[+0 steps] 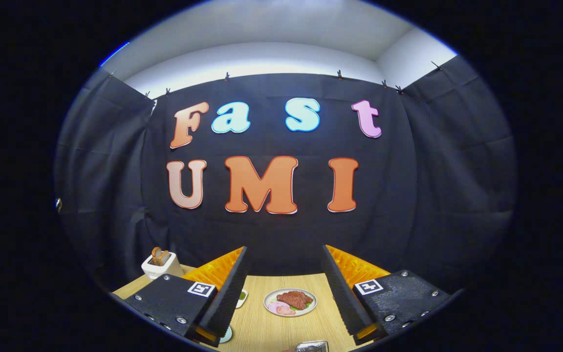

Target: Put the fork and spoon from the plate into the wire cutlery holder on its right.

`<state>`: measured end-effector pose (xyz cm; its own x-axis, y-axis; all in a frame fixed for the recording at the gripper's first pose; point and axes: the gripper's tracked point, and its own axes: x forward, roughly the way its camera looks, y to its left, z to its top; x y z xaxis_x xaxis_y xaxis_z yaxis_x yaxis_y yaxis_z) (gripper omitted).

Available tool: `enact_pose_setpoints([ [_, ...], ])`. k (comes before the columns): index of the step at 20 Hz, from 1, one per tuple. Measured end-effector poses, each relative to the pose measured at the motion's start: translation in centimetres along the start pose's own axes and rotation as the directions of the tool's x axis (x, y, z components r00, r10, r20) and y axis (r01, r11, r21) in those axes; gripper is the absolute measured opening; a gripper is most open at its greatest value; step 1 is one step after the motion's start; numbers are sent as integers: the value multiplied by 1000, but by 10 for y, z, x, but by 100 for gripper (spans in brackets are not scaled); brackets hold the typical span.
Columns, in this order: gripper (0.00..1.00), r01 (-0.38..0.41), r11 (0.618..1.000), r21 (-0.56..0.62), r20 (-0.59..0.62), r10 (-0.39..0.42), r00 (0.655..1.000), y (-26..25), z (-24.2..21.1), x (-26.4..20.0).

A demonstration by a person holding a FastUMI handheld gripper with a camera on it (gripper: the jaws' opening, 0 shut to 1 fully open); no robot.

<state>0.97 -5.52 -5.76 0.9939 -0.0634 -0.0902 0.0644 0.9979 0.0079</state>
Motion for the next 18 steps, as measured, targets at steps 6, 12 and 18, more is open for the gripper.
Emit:
enact_pose_setpoints([
  [6,89,-56,998,-6,13,56,998,27,5,5],
  [12,89,-78,997,-12,23,78,997,41,5,11],
  [18,89,-94,995,-24,34,94,995,55,7,16],
])
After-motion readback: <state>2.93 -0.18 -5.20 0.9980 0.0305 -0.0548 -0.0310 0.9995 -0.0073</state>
